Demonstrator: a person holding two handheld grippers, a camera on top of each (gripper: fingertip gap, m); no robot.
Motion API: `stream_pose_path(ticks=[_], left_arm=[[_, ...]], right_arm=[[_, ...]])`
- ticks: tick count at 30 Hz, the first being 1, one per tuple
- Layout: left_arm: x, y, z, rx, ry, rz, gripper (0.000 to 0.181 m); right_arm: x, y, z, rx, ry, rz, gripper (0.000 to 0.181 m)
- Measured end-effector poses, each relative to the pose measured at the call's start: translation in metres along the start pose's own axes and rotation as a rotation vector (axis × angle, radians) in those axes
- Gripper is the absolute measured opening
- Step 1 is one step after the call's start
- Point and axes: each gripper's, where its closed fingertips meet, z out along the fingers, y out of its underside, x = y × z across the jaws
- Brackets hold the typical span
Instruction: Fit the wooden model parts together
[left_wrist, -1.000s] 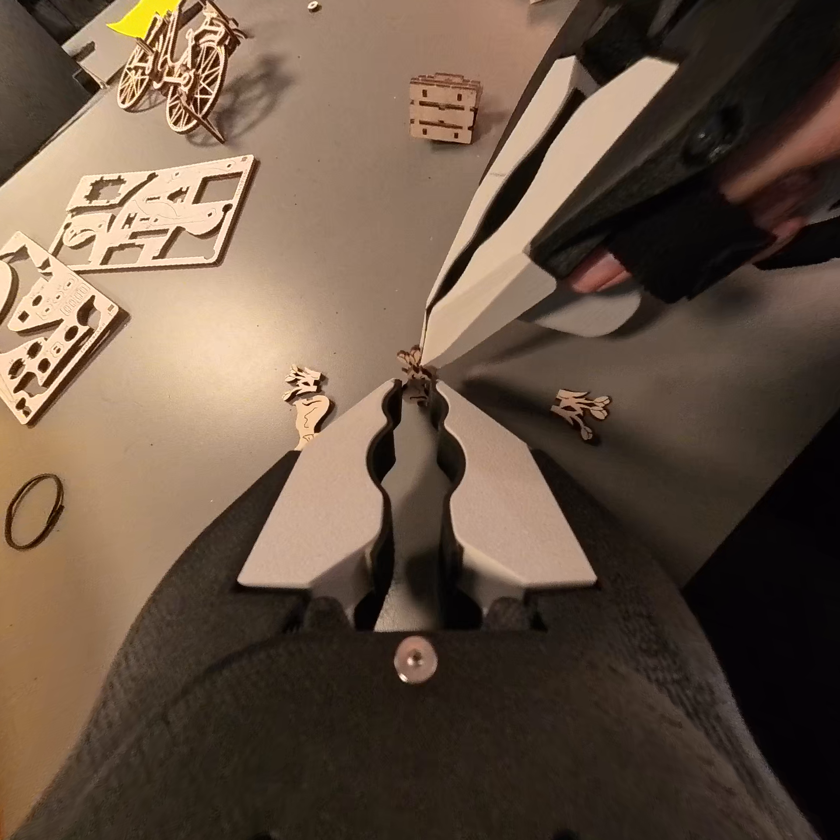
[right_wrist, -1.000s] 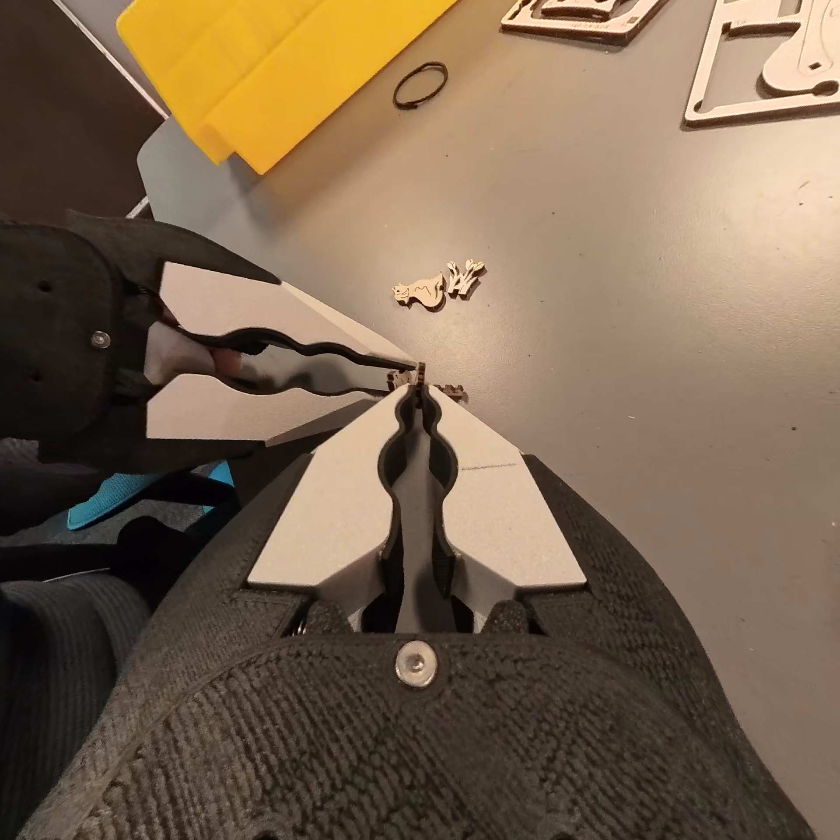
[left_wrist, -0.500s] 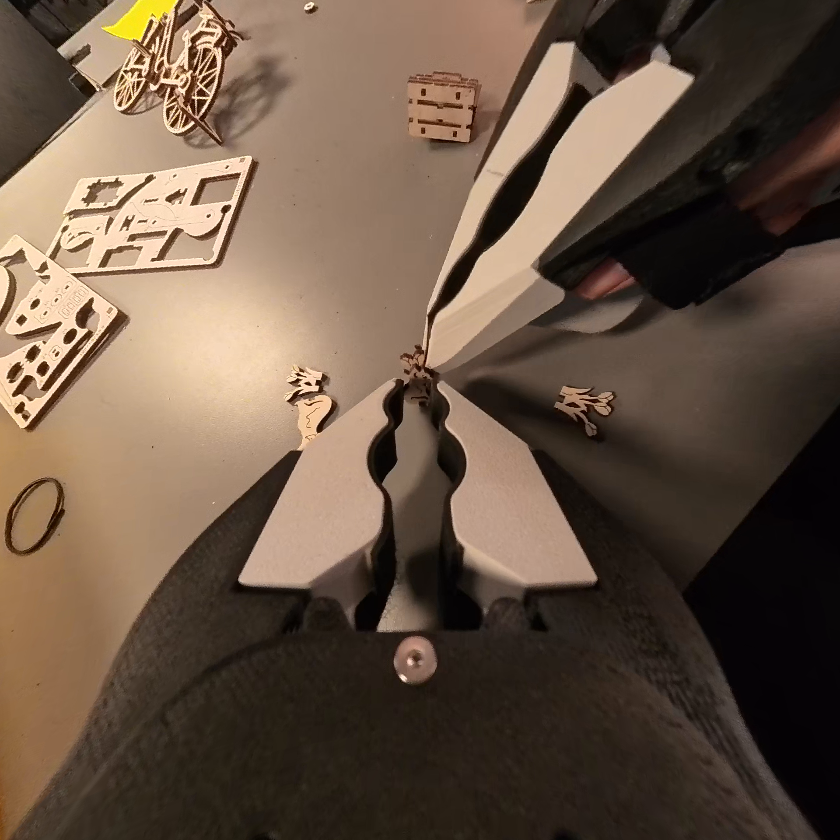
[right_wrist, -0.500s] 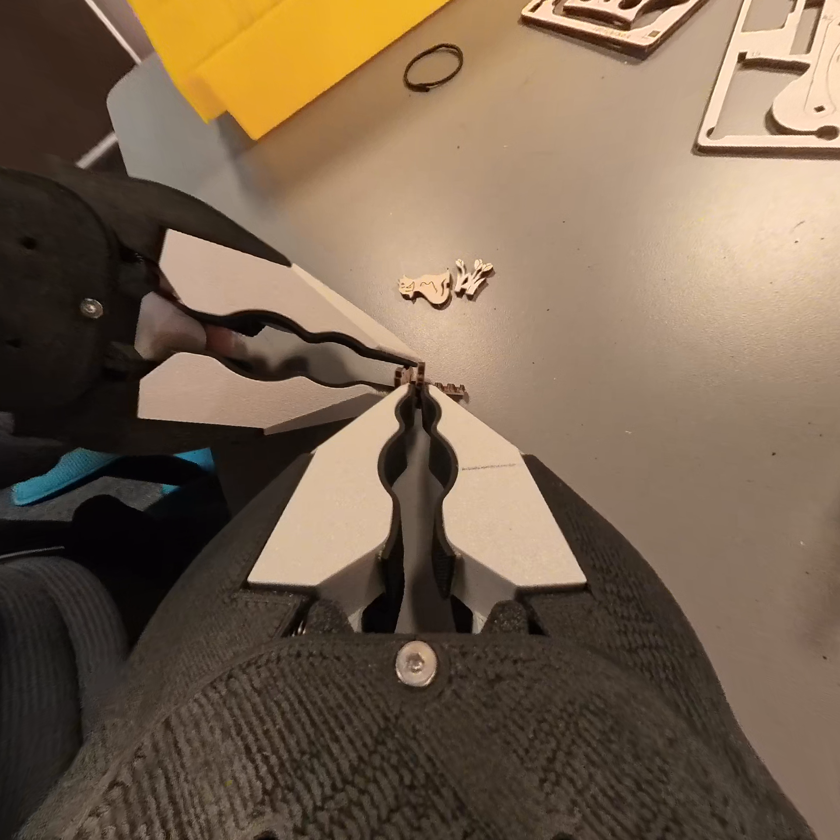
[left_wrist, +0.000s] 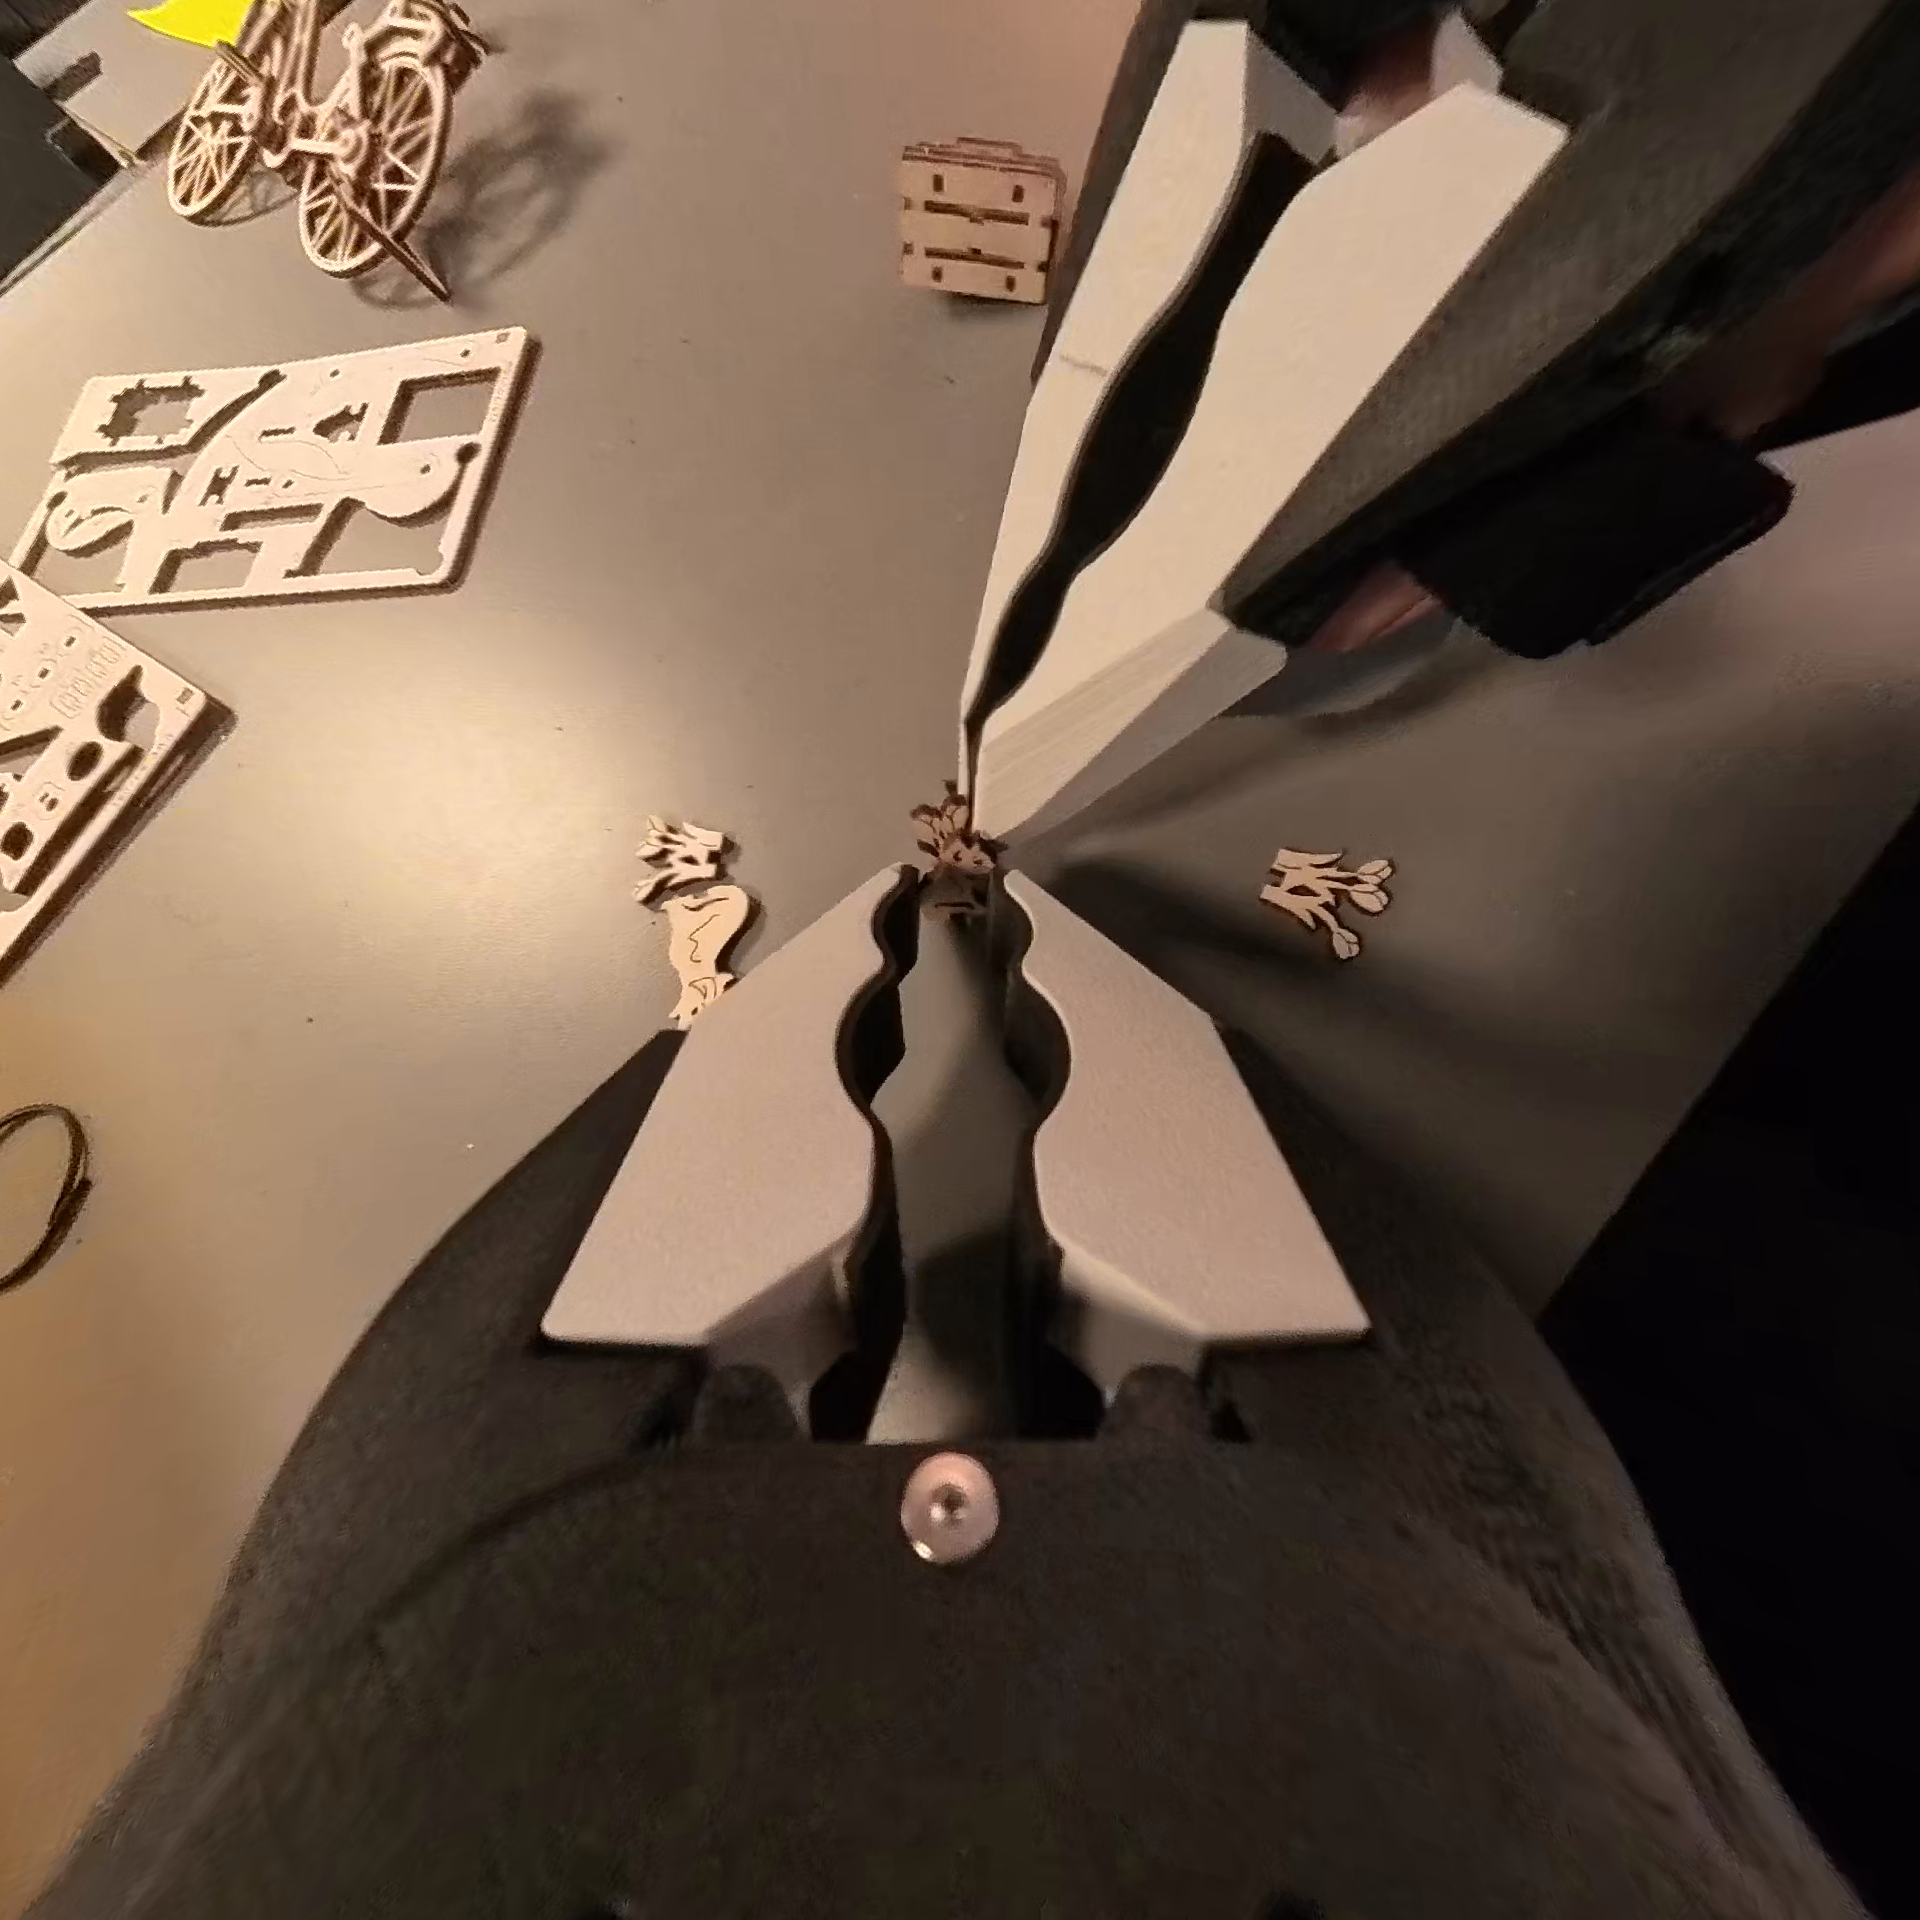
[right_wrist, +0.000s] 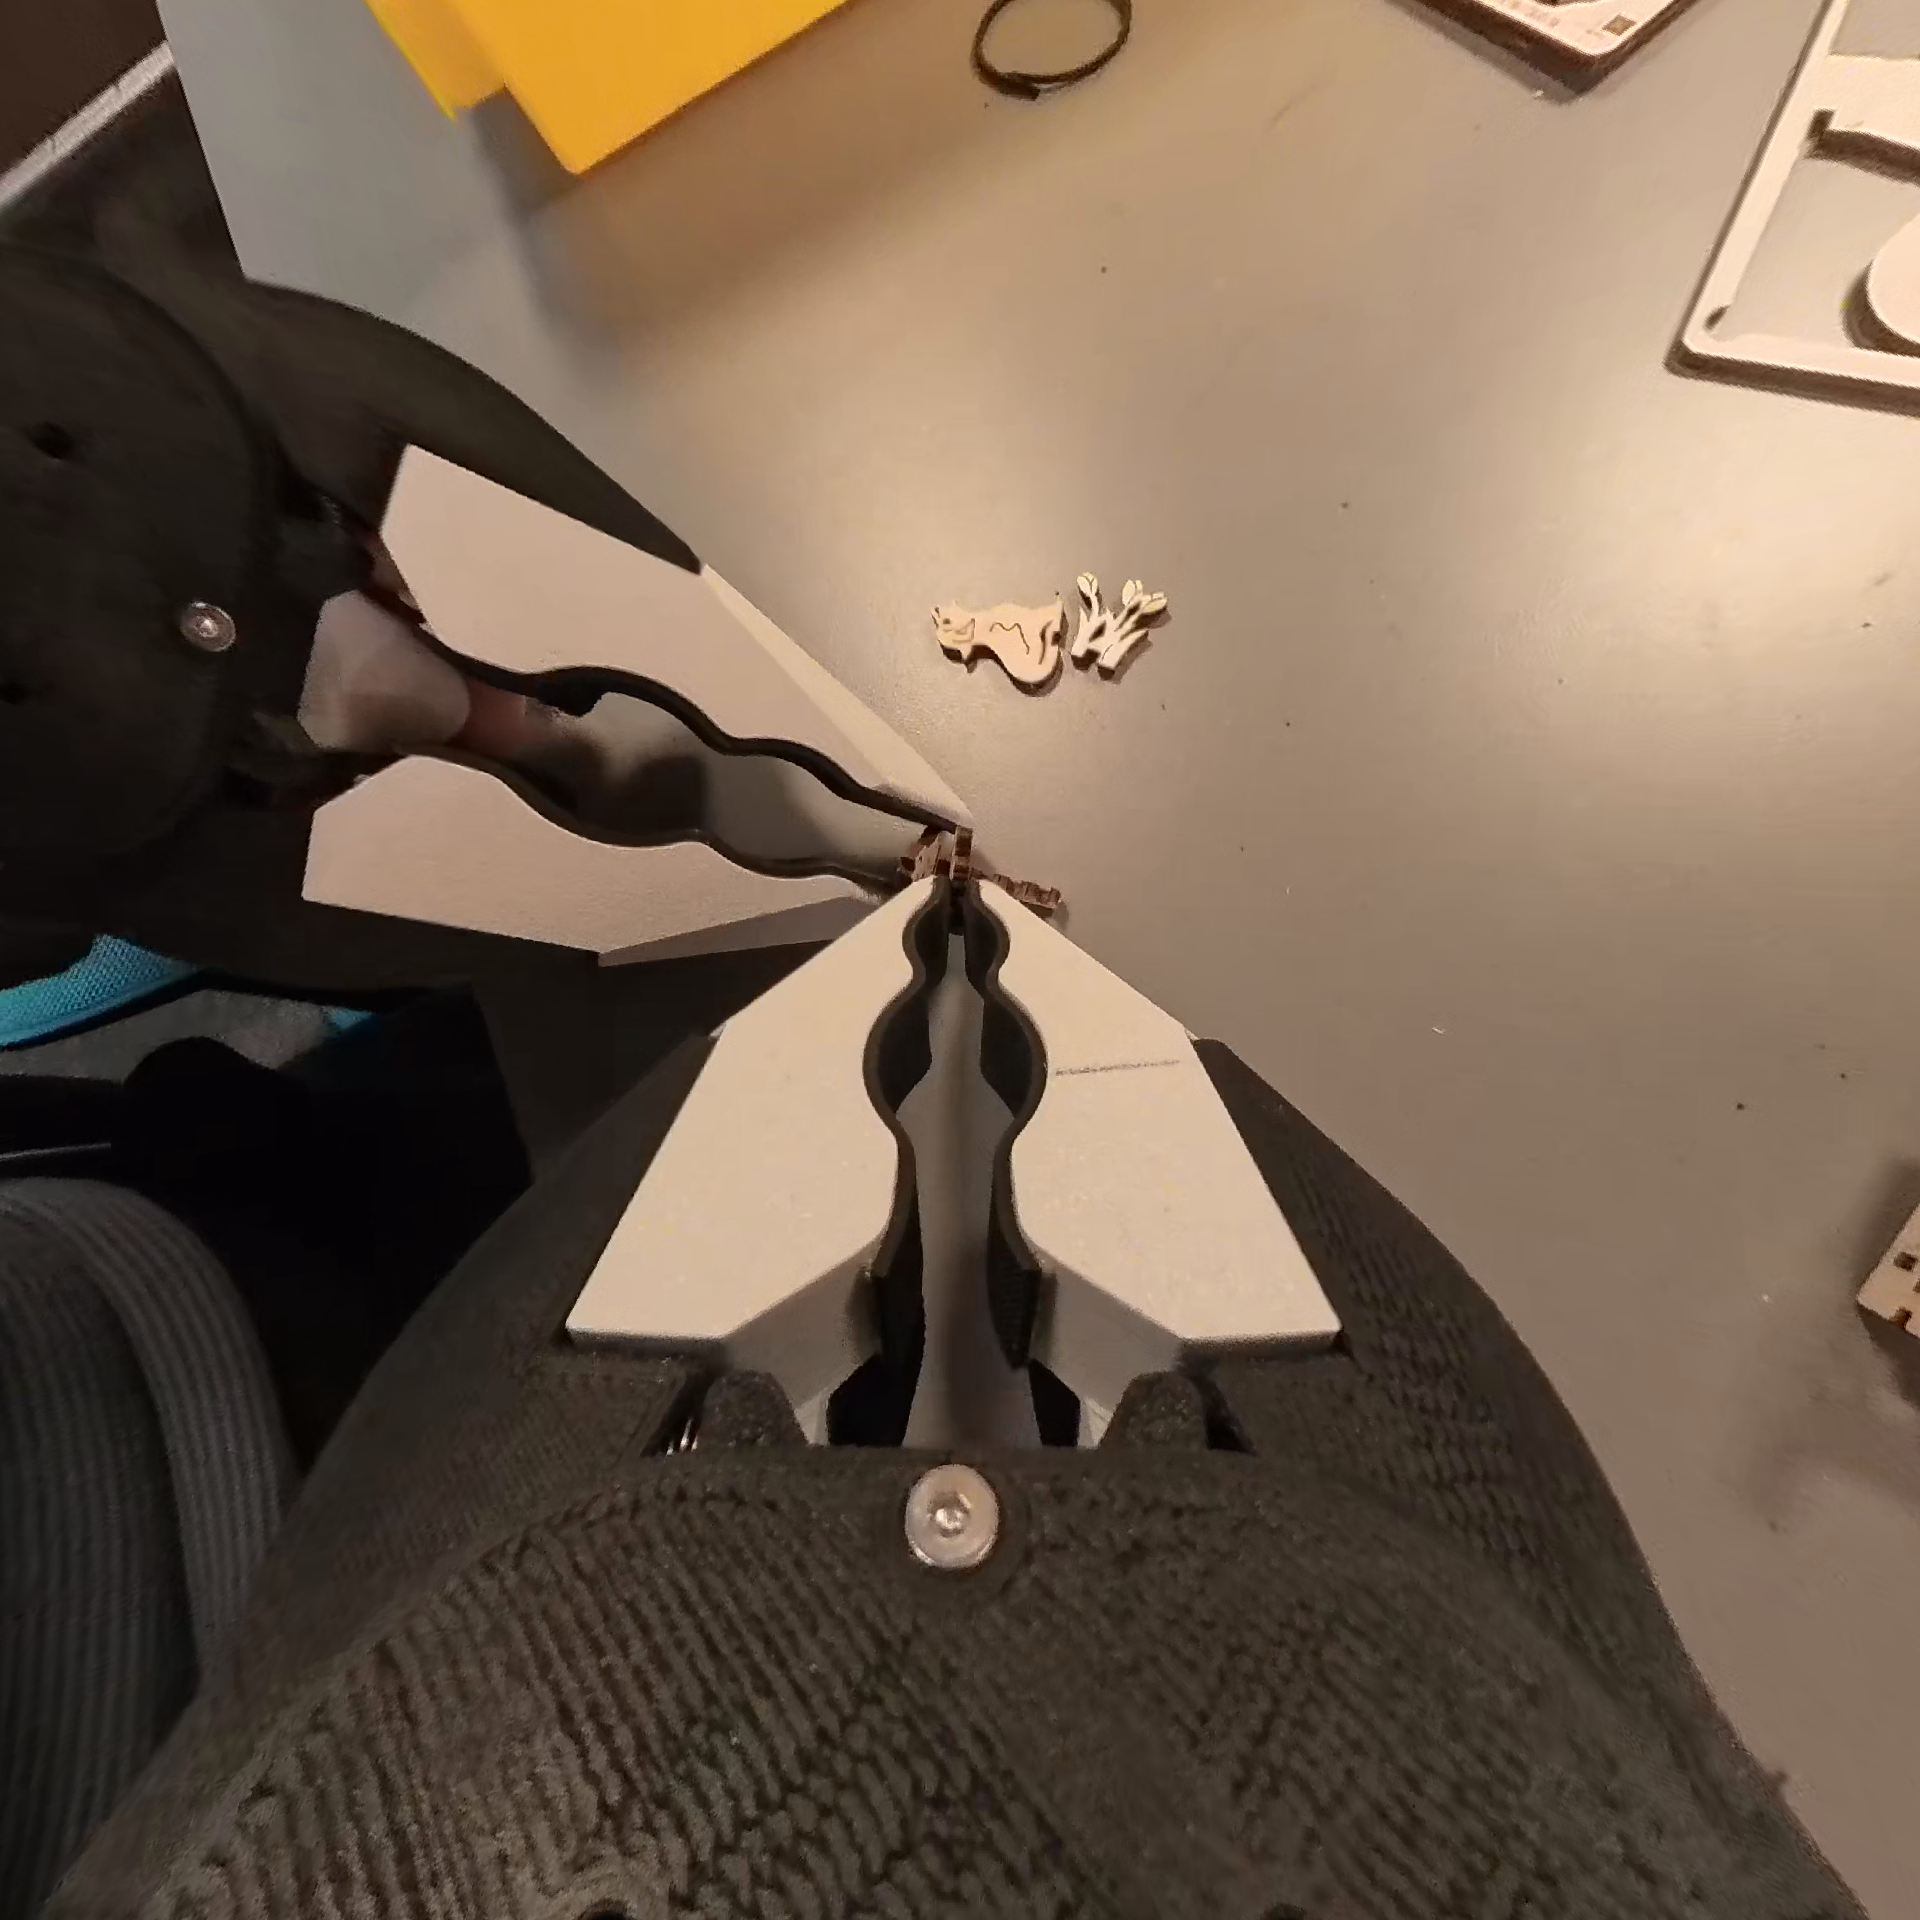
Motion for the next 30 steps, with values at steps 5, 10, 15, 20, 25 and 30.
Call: stream_pose_path(ticks=[5,10,15,20,25,30], left_arm=[[-0.0001,0.0003,0.0,-0.001,0.01,-0.005,0.011],[-0.0023,0.0011,0.0004,-0.006,-0.012,-0.001,0.011],[-0.0031,0.0015,0.0006,-0.007,-0.006,-0.012,0.011],[-0.004,0.0022,0.0001,-0.005,0.009,-0.012,0.011],[-0.004,0.0022,0.0001,-0.002,0.018,-0.008,0.011],[-0.0041,0.0022,0.0001,-0.001,0.023,-0.012,0.011]], right_arm=[[-0.0009,0.0016,0.0005,-0.084,-0.013,-0.04,0.0],[0.0001,0.0019,0.0022,-0.131,0.007,-0.082,0.0],[0.0003,0.0025,0.003,-0.155,0.02,-0.103,0.0],[-0.0009,0.0013,0.0036,-0.1,0.007,-0.085,0.0],[-0.0013,-0.0007,0.0032,-0.031,-0.054,0.031,0.001],[-0.0021,-0.0017,0.0015,-0.008,-0.079,0.064,0.001]])
